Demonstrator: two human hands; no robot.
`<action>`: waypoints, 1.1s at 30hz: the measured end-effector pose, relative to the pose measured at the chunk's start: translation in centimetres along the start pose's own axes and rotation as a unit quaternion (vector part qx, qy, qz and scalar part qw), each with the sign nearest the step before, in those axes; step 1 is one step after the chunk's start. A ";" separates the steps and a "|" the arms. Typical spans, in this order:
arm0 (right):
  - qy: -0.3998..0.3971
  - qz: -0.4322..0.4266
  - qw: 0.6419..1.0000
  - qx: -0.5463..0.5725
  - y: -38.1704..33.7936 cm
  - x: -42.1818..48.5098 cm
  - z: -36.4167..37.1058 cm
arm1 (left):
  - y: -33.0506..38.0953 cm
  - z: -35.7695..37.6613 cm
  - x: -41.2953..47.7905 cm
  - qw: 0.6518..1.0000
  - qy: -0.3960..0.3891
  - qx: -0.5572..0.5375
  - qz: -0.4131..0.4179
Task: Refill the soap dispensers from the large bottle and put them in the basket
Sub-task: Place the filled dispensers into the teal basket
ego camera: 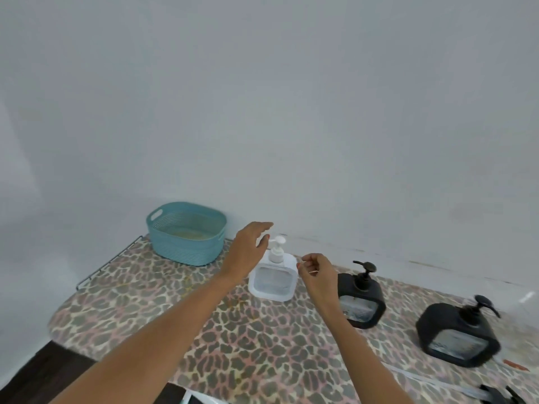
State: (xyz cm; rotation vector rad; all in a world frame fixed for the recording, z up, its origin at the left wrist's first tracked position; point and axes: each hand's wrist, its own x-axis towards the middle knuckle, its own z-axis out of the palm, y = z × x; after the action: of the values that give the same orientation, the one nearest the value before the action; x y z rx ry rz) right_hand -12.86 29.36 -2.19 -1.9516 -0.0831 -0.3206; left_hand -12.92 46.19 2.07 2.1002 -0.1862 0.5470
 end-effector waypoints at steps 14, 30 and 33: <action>-0.121 0.021 0.991 -0.047 3.5 4.0 3.6 | -9.3 1.0 -0.7 0.981 -0.149 -0.014 -0.122; -0.209 -0.083 0.960 -0.170 0.3 5.8 2.0 | -8.0 -0.1 0.3 0.992 -0.107 -0.037 -0.047; -0.222 -0.093 0.958 -0.157 -1.6 6.4 2.0 | -7.2 -1.7 0.8 0.996 -0.081 -0.016 -0.040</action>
State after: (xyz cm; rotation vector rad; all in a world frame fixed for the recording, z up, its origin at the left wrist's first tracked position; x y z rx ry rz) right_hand -6.64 31.26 0.23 -2.3094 -0.5390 -0.0069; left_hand -10.33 51.69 -2.17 2.1122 -0.2010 0.3232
